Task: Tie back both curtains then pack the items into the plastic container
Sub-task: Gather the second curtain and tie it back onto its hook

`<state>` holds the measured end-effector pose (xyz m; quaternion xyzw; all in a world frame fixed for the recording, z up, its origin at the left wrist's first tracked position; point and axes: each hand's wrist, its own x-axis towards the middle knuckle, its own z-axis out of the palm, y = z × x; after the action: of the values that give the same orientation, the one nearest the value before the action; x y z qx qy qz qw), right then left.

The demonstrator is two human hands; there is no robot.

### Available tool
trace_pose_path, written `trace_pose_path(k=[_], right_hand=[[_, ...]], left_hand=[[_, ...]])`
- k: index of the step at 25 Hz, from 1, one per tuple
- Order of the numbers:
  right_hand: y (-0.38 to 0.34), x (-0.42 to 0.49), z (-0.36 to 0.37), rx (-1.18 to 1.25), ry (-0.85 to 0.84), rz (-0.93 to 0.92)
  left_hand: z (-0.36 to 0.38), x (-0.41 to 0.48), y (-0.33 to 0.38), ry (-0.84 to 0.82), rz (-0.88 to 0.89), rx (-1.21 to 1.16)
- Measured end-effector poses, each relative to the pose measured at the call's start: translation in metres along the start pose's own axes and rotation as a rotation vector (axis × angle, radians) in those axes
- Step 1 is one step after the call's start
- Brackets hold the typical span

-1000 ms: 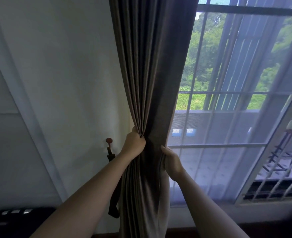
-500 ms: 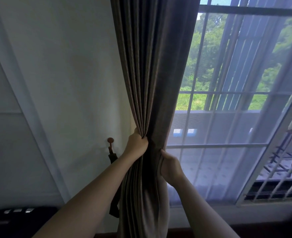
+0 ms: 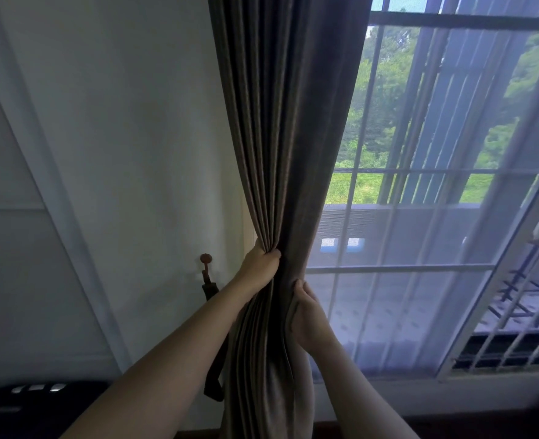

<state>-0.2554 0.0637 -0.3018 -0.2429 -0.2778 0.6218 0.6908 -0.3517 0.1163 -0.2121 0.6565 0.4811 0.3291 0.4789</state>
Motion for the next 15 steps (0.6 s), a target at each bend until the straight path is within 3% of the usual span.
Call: trace_pose_path(k=[9,15], right_hand=[[-0.012,0.018,-0.003,-0.291,-0.151,0.159],[-0.015,0.027,-0.003,-0.419,-0.16,0.264]], left_hand=[[-0.01,-0.005,0.008,-0.128,-0.048,0.012],[-0.006,-0.005,0.008,0.039,0.078,0.124]])
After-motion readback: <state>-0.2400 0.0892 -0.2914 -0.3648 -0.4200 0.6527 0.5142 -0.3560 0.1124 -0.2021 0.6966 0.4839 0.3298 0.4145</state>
